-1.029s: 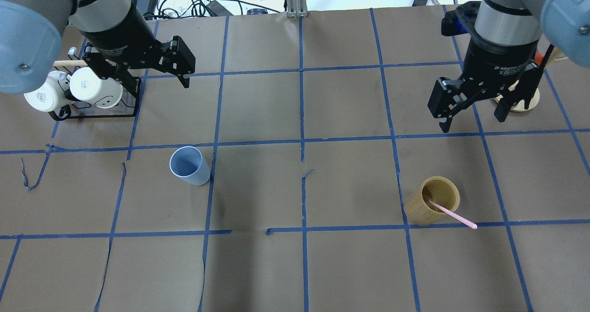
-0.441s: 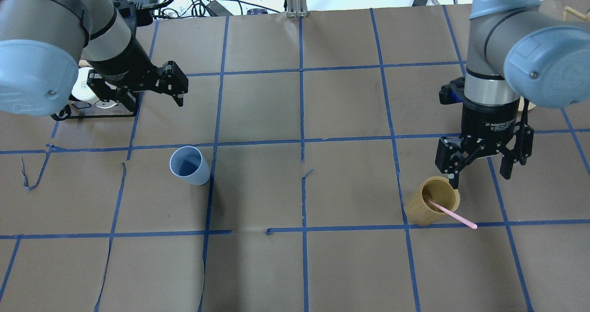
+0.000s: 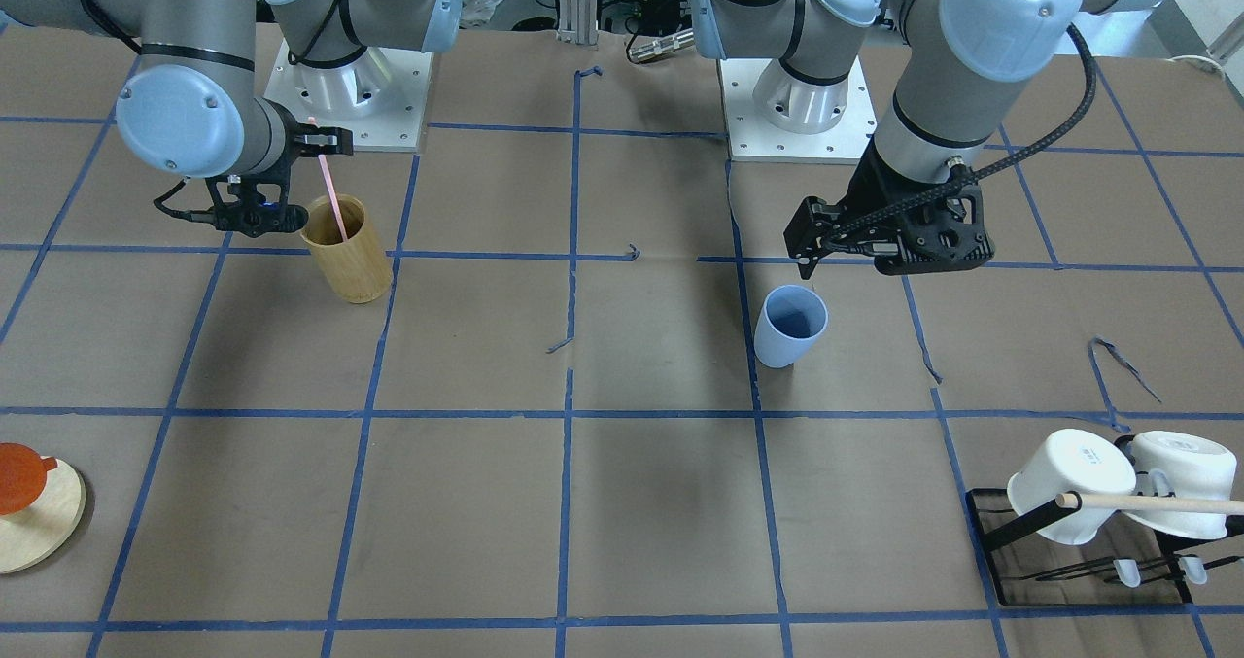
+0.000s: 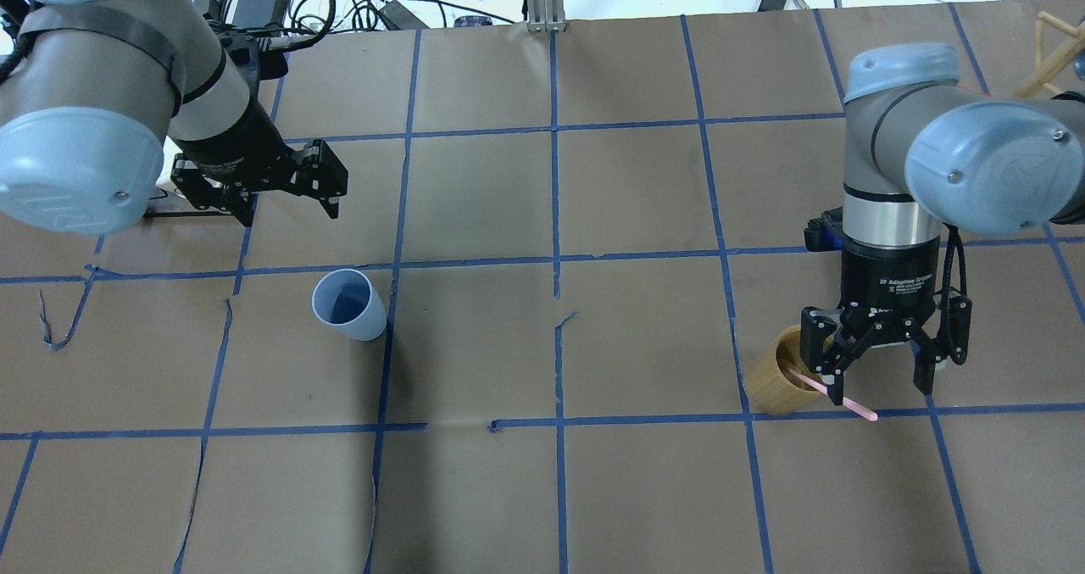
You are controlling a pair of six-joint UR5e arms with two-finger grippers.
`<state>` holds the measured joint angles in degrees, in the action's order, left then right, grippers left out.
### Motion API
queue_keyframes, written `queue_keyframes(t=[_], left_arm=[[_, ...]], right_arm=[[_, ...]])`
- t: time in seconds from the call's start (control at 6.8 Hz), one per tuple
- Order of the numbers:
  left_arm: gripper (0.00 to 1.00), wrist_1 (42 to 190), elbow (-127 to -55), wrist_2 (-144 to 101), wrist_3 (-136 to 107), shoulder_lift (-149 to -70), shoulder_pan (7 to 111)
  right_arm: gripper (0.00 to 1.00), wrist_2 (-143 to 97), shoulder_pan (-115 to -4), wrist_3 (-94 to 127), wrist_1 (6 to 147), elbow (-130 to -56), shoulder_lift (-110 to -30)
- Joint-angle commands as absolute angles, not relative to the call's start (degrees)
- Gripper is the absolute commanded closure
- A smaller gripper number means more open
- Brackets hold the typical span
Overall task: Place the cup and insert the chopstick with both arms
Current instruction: 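Lower the right gripper onto the pink chopstick while the left reaches the blue cup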
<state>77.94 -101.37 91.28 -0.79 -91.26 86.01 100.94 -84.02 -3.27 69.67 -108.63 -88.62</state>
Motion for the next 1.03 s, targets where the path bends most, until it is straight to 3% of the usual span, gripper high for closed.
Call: queue_keyframes(t=[0.0, 0.15, 0.29, 0.44, 0.59, 0.88], left_arm=[[0.00, 71.57, -105.71, 90.97, 0.96, -92.46, 83.85], [0.00, 69.54, -108.52, 90.97, 1.66, -92.90, 82.46], [0.00, 67.35, -111.24, 90.88, 1.67, -92.99, 81.66], [0.00, 65.15, -113.18, 91.05, 1.76, -93.08, 81.65], [0.00, 64.69, -114.25, 90.88, 1.67, -93.08, 81.65], [0.02, 64.16, -116.09, 89.92, 1.50, -93.77, 81.48]], right_arm=[[0.29, 99.24, -83.93, 0.33, 68.20, -109.07, -88.59], [0.30, 98.62, -83.94, 0.44, 68.38, -109.07, -88.59], [0.44, 98.00, -83.94, 0.53, 68.55, -109.07, -88.59], [0.45, 98.00, -83.94, 0.61, 68.64, -109.07, -88.42], [0.56, 98.00, -83.94, 0.70, 68.73, -109.07, -88.33], [0.60, 98.00, -83.85, 0.79, 68.91, -108.99, -88.42]])
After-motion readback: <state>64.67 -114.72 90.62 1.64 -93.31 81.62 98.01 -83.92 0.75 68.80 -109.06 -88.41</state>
